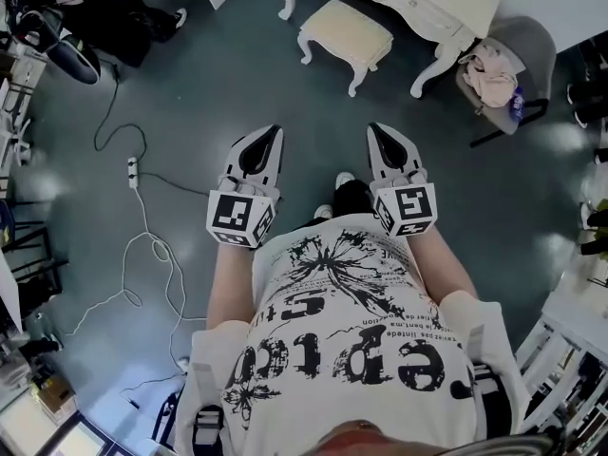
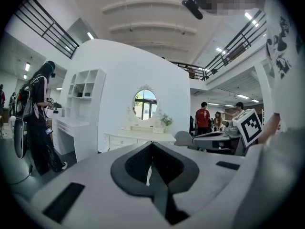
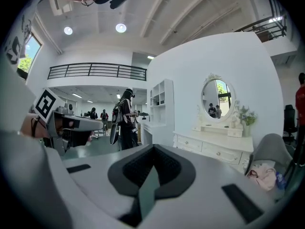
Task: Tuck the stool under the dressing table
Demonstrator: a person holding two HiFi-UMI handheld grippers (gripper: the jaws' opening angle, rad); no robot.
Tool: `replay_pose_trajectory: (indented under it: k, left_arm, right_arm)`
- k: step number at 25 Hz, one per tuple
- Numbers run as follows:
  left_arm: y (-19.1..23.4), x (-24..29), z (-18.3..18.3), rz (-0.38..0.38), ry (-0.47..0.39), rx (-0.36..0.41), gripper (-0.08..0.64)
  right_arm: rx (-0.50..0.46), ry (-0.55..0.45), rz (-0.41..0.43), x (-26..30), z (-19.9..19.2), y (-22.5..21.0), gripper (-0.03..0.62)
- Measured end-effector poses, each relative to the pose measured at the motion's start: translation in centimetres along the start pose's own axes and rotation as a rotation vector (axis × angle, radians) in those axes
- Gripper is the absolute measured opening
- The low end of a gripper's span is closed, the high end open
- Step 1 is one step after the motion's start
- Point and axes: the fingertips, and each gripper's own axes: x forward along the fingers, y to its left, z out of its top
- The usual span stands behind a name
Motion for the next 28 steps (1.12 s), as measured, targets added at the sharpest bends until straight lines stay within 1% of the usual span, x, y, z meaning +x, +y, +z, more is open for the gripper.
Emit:
replay_pose_trajectory:
  k: [5,9,12,15,20,24,28]
  left_arm:
    - [1.4,1.1,-1.1,0.04,0.02,-0.008,0.02]
    - [3.6,2.7,-1.3,0.072,0.037,-0.007,0.02]
    - [6.1,5.2,-0.9,0.092,0.047,-0.009,0.02]
    - [8.7,8.7,-0.7,0.096,0.062,-0.013,0.02]
    - [13.3,15.3,-0.1,0.082,0.087,-0.029,0.02]
    - [16.3,21.4,1.1,0.03,0.1,-0.014,0.02]
    - [18.3,26.7,2.3,-0.008,0.099,-0.008,0.02]
  right_arm:
    - [-0.01,0.019,0.039,2.8,-0.9,-0.5,0.017]
    - [-0.005,0.021,0.064,6.2,-0.8,-1.2,0.017]
    - [-0.009,0.02,0.082,9.7,-0.2,-2.5,0.017]
    - [-0.005,0.019,0.082,13.9,0.4,-4.4,0.017]
    - [0.023,0.025,0.056,21.1,1.4,-8.2,0.017]
    - [0.03,0.014,0.016,26.1,2.7,-11.8,0.017]
    - [0.045,0.013,-0.021,29.7,3.5,-15.3,0.017]
